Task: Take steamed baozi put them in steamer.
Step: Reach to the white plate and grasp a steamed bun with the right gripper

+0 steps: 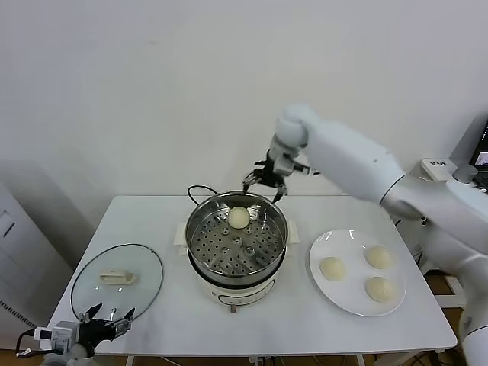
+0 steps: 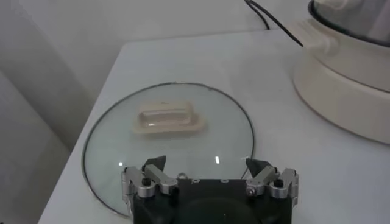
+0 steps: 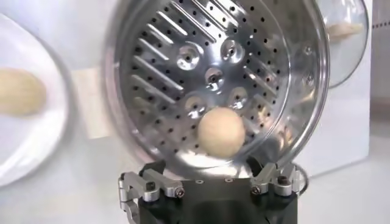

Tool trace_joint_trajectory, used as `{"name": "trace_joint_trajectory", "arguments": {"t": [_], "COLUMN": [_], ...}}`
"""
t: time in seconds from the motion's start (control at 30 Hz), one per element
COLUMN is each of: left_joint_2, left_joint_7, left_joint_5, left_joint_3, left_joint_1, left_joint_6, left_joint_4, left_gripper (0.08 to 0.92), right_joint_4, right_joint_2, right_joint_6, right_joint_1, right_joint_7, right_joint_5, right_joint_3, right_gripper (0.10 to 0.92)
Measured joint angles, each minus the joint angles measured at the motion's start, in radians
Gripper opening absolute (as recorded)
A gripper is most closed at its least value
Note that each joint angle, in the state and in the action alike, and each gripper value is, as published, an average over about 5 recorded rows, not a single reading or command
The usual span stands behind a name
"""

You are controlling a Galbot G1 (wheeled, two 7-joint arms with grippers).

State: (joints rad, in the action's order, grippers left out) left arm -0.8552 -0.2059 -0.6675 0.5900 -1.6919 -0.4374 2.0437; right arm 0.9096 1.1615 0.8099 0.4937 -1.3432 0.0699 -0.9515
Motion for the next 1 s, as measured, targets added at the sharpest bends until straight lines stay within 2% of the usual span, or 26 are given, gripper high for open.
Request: {"name": "trace_joint_trajectory", "arguments": {"t": [0.13, 0.57, 1.0], "left_joint_2": [-0.002, -0.012, -0.015], "left_joint_7": [0.0, 0.0, -0.002], "left_joint_5": [0.0, -0.001, -0.001], "left_joint_3": [0.0, 0.005, 0.006], "left_joint_1": [0.0, -0.009, -0.013], "left_joint_6": [-0.001, 0.0, -0.003], "left_joint_4": [0.004, 0.009, 0.018], "left_gripper": [0.823, 0.823, 0.823], "right_joint_4": [-0.018, 0.072, 0.183], "right_joint_2": [-0.049, -0.247, -0.396], "right_joint_6": [-0.085, -0.573, -0.783], "right_joint_1": [0.055, 0.096, -0.017], "right_joint_7": [-0.029, -0.018, 0.075], "right_joint_5": [-0.098, -0.347, -0.413], "right_joint_3": [-0.087, -0.298, -0.308], "right_gripper": [0.823, 0.823, 0.823]}}
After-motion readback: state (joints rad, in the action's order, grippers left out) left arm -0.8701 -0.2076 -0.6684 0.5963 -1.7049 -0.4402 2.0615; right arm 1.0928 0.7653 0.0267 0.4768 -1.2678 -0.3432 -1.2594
